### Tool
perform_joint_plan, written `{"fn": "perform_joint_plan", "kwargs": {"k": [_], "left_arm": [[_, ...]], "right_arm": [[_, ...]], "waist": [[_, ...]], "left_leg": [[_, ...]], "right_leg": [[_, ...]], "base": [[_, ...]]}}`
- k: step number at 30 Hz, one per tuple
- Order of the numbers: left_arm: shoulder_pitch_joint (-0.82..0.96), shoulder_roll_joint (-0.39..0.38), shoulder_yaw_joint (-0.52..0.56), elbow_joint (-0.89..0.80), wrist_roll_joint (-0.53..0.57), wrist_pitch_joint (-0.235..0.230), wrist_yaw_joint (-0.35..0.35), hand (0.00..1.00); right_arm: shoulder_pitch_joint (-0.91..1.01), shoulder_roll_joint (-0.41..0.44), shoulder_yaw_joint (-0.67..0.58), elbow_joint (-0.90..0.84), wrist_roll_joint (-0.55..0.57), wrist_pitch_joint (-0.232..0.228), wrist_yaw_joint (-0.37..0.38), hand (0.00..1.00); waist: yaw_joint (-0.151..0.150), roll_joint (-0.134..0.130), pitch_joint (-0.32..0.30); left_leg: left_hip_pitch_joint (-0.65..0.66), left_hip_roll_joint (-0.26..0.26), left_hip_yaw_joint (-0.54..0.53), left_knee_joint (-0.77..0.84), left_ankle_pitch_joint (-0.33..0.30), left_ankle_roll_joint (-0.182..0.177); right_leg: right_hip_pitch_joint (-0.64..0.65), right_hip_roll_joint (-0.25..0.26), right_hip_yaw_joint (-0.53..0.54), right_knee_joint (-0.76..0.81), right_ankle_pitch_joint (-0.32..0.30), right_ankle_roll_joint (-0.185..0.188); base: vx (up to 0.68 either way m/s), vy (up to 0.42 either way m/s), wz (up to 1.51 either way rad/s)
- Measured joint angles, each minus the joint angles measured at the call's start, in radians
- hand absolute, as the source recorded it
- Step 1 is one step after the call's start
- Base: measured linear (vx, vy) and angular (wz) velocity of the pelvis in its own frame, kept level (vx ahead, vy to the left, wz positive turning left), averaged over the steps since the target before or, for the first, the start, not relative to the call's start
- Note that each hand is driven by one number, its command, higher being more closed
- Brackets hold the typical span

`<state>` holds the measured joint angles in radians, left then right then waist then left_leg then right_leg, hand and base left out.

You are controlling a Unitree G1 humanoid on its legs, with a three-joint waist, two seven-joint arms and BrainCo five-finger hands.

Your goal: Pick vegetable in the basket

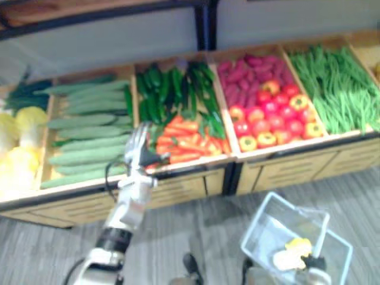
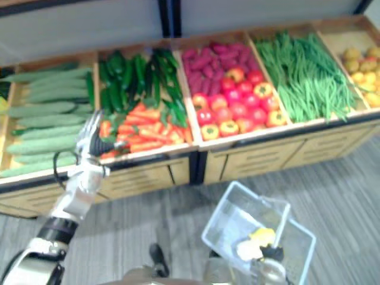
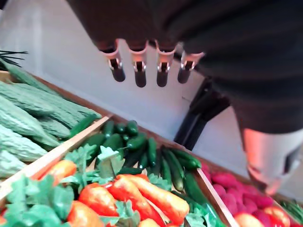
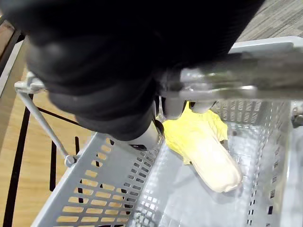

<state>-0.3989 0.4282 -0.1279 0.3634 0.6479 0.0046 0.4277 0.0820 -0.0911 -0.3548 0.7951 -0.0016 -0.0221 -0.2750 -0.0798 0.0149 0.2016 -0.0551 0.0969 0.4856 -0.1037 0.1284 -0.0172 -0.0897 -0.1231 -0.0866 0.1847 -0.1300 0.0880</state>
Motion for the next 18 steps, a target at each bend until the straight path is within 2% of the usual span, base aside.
{"fn": "perform_joint_plan", "kwargs": {"k": [4, 5, 7, 11, 18], "left_arm": [[-0.098, 0.039, -0.050, 0.041, 0.028, 0.004, 0.000, 0.00], [-0.133, 0.061, -0.066, 0.073, 0.036, 0.007, 0.000, 0.00], [-0.168, 0.089, -0.086, 0.112, 0.039, 0.016, 0.000, 0.00], [-0.257, 0.136, -0.115, 0.153, 0.077, 0.024, -0.001, 0.00], [-0.377, 0.183, -0.172, 0.252, 0.119, 0.029, -0.011, 0.00]], "right_arm": [[-0.003, 0.000, 0.013, -0.039, 0.000, -0.006, -0.004, 1.00], [-0.013, 0.000, 0.020, -0.046, 0.000, -0.010, -0.004, 1.00], [-0.020, 0.000, 0.033, -0.051, 0.001, -0.014, -0.007, 1.00], [-0.028, -0.001, 0.058, -0.081, 0.001, -0.040, -0.013, 1.00], [-0.059, 0.000, 0.086, -0.106, 0.005, -0.056, -0.024, 1.00]], "waist": [[-0.009, 0.005, 0.028], [-0.018, 0.004, 0.051], [-0.028, 0.005, 0.057], [-0.029, 0.006, 0.092], [-0.050, 0.008, 0.153]], "left_leg": [[-0.051, 0.002, 0.022, 0.001, 0.007, 0.005], [-0.052, 0.001, 0.025, 0.003, 0.009, 0.004], [-0.067, 0.001, 0.030, 0.004, 0.011, 0.003], [-0.102, 0.007, 0.052, 0.004, 0.018, 0.004], [-0.138, 0.011, 0.066, 0.006, 0.025, 0.004]], "right_leg": [[-0.064, 0.005, 0.024, 0.002, 0.018, 0.001], [-0.067, 0.006, 0.029, -0.001, 0.024, 0.001], [-0.086, 0.007, 0.037, -0.004, 0.029, 0.002], [-0.131, 0.016, 0.059, -0.010, 0.045, -0.002], [-0.180, 0.024, 0.084, -0.011, 0.063, -0.008]], "base": [[-0.01, 0.023, -0.18], [0.01, 0.017, -0.08], [0.02, 0.022, -0.12], [0.02, 0.009, -0.15], [0.05, 0.002, -0.10]]}}
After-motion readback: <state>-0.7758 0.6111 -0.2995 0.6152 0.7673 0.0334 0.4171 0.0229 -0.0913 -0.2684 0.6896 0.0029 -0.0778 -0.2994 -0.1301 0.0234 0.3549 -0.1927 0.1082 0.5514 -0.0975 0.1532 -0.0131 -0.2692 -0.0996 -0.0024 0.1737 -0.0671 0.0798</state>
